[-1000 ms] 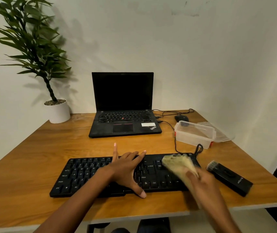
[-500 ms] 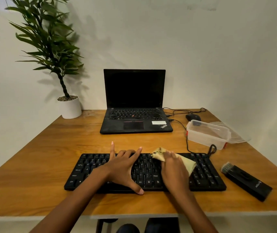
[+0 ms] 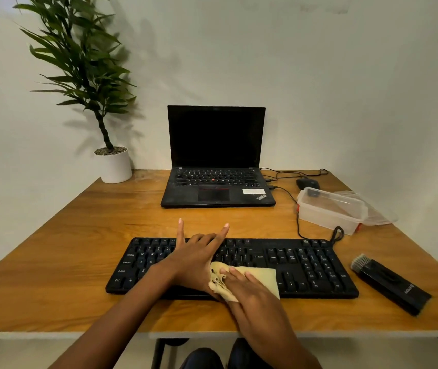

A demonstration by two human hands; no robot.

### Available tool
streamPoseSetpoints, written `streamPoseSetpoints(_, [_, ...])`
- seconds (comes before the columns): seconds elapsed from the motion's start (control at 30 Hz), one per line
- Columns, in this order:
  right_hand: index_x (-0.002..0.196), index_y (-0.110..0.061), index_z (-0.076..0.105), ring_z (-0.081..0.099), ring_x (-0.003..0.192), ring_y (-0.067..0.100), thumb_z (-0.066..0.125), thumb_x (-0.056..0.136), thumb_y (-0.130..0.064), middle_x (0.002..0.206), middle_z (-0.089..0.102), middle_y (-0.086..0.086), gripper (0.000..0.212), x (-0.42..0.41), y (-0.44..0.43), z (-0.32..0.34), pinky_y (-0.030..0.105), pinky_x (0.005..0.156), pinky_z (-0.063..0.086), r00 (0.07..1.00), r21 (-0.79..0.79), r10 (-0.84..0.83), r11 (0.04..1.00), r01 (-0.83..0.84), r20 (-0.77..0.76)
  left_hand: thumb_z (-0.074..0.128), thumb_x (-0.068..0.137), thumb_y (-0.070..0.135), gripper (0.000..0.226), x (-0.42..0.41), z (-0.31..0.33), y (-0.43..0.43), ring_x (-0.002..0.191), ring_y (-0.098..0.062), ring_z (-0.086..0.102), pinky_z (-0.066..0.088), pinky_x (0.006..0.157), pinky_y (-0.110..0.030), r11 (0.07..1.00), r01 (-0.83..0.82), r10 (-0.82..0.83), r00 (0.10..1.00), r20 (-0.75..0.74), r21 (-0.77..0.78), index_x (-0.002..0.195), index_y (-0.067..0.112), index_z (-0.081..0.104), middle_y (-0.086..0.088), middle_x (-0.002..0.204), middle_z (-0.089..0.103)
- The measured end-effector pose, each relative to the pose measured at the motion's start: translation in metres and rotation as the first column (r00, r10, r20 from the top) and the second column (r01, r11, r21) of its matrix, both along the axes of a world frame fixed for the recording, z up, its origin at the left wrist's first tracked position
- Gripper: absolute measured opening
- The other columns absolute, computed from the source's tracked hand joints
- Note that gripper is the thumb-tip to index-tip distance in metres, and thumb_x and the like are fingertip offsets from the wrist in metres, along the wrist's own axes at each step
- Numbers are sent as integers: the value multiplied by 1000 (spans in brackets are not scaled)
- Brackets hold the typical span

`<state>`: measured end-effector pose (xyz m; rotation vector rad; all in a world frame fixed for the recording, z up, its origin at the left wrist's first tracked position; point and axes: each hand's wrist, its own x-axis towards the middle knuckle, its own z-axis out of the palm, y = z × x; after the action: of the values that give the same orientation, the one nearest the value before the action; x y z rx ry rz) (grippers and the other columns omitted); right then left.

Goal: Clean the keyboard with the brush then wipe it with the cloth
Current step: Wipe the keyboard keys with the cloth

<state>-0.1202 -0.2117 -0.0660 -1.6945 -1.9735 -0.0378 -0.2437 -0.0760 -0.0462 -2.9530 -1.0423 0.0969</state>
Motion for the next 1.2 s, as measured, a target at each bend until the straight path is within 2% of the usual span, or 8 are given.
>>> streamPoseSetpoints(0.17, [115, -19, 60, 60, 85, -4, 45, 96, -16, 96, 64, -15, 25, 21, -9, 42, 12, 70, 45, 660, -242, -159, 970, -36, -734, 22, 34, 102, 131, -18, -2, -8, 146, -22, -9, -41, 91, -55, 998, -61, 61, 993, 98, -5, 130, 38, -41, 5, 159, -5])
streamPoseSetpoints(0.3, [111, -20, 57, 56, 80, 14, 45, 96, -22, 89, 60, -4, 20, 53, 10, 71, 33, 68, 48, 290, -194, -261, 951, 240, -921, 14, 28, 106, 132, -67, -7, -6, 140, -16, -25, -42, 91, -52, 982, -191, 190, 962, 195, -16, 132, 41, -35, 15, 145, -28])
streamPoseSetpoints(0.53, [114, -4, 60, 50, 64, 12, 46, 96, -17, 79, 58, 3, 27, 50, 91, 36, 22, 52, 38, 729, -85, -400, 899, 429, -556, 58, 29, 93, 138, -133, -27, 3, 145, -16, -10, 5, 118, -49, 847, -273, 476, 770, 424, -455, 136, 48, -17, 9, 156, -20])
streamPoseSetpoints(0.63, [116, -9, 59, 57, 86, 17, 42, 97, -20, 96, 62, 3, 28, 23, 101, 12, 32, 78, 49, 865, -164, -448, 893, 419, -227, 72, 37, 82, 137, -131, -38, -1, 146, -18, 8, 17, 118, -48, 835, -204, 494, 689, 531, -512, 138, 48, -15, 4, 159, 1])
streamPoseSetpoints(0.77, [134, -11, 44, 30, 138, 21, 39, 98, -15, 146, 38, 8, 37, -10, 93, 7, 35, 115, 21, 924, -148, -378, 919, 366, -60, 75, 40, 76, 137, -129, -41, -4, 145, -17, 15, 17, 118, -48, 840, -207, 505, 637, 582, -502, 137, 50, -18, 4, 158, 11])
streamPoseSetpoints(1.0, [144, -14, 29, 18, 143, 17, 43, 97, -14, 153, 22, 3, 49, -82, 56, -3, 28, 113, -1, 997, -129, -59, 990, 51, -58, 69, 36, 83, 141, -128, -39, -9, 143, -15, 2, 11, 119, -45, 832, -234, 524, 628, 575, -503, 136, 47, -24, 13, 153, 8])
streamPoseSetpoints(1.1, [115, -19, 65, 57, 116, 11, 76, 68, -24, 125, 60, -2, 49, -103, 35, -13, 29, 102, 31, 993, -57, 116, 991, -117, -15, 70, 41, 80, 138, -130, -40, -9, 146, -22, 8, 17, 118, -48, 843, -219, 504, 644, 576, -492, 135, 49, -26, 10, 156, 7])
streamPoseSetpoints(1.2, [132, -22, 50, 42, 124, -3, 52, 90, -18, 136, 46, -15, 42, -97, 20, -1, 17, 109, 20, 975, -115, 179, 974, -194, -134, 68, 42, 83, 135, -131, -39, -10, 144, -25, 21, 24, 116, -49, 843, -208, 499, 648, 576, -497, 134, 54, -27, 13, 153, 11])
